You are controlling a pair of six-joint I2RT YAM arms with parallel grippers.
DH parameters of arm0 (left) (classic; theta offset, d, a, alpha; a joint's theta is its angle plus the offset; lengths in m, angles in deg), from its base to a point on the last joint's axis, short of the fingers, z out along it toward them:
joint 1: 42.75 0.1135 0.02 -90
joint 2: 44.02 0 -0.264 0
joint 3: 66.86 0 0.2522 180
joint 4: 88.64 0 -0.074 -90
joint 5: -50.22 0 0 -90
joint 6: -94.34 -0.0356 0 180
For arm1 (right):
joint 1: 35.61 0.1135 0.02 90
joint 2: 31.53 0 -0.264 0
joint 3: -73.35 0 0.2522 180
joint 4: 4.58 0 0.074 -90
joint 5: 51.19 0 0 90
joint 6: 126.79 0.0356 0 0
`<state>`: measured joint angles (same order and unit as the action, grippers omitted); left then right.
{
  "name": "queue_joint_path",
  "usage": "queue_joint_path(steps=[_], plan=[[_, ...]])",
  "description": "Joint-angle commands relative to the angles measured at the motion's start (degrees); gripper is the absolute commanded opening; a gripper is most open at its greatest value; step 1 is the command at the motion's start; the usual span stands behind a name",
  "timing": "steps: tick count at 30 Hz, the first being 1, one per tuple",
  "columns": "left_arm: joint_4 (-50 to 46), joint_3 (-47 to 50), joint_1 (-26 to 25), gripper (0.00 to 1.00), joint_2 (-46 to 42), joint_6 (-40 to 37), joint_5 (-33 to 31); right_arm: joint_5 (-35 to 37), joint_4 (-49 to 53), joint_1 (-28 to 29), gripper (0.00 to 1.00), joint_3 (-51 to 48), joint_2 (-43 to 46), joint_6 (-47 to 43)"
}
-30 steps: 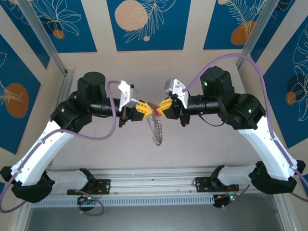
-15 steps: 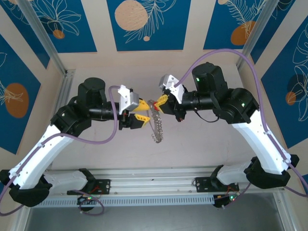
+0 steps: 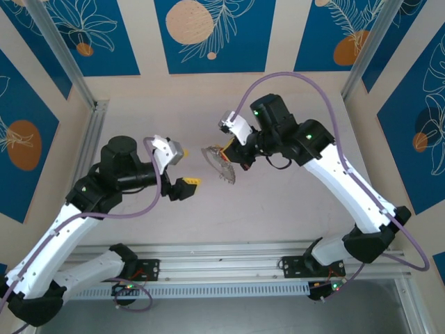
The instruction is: Put the keys on the keyring
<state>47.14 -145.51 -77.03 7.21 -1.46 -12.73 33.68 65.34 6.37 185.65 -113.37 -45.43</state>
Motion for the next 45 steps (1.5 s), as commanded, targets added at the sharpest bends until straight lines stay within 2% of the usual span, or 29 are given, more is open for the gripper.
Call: queue_joint_path(steps=[1,10,17,27,35,45], plan=[[3.4,2.6,2.4,1.00,-1.5,4.8,-2.2,-2.7,-7.7,0.0,0.00,-3.5,-2.0,4.4],[4.2,5.4,7.8,1.00,-1.8,9.1,-7.1,-2.7,-18.2,2.7,0.00,-10.7,-5.6,12.8],[8.0,7.3,8.6,1.00,-2.7,11.7,-8.2,-1.5,-31.4,5.2,0.00,-22.6,-7.9,25.2],[8.7,7.9,8.7,1.00,-2.9,12.9,-8.9,2.2,-32.9,6.5,0.00,-25.6,-10.5,27.3],[10.0,8.1,8.7,1.00,-1.3,12.5,-7.4,2.5,-30.6,2.9,0.00,-34.3,-4.8,27.5],[9.5,7.1,8.7,1.00,-1.3,12.0,-7.2,-1.3,-30.7,-7.0,0.00,-42.6,-2.2,27.6]])
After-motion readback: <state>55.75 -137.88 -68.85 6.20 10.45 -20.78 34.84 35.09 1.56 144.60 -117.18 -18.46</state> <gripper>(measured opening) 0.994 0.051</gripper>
